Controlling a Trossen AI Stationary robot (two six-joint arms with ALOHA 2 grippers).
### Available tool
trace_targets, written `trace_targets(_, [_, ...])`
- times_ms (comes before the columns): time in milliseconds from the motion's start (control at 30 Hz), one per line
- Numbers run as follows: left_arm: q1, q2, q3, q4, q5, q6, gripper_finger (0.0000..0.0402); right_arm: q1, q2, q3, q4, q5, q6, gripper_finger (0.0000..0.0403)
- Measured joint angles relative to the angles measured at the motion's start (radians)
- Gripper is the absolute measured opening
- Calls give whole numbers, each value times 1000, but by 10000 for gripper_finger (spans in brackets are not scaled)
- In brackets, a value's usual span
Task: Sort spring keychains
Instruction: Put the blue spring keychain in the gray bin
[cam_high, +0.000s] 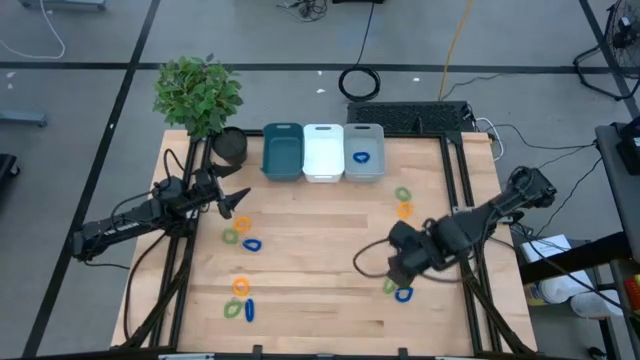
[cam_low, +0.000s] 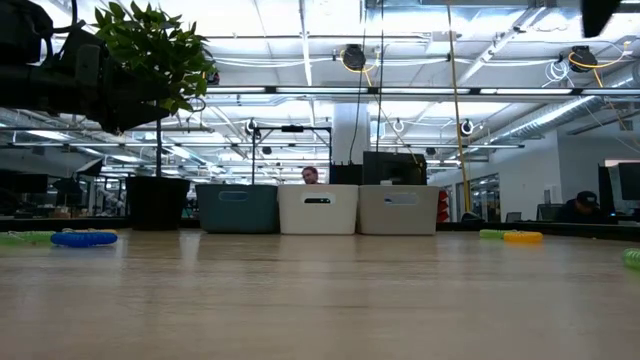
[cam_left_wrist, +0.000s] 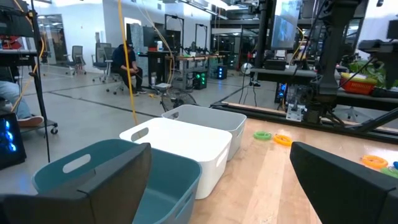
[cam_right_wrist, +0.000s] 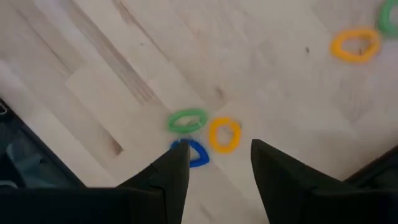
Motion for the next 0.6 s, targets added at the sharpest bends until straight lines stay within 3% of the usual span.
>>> trace_targets(600, [0, 0, 0, 0, 0, 0, 392, 282, 113, 0, 55, 0, 600, 160])
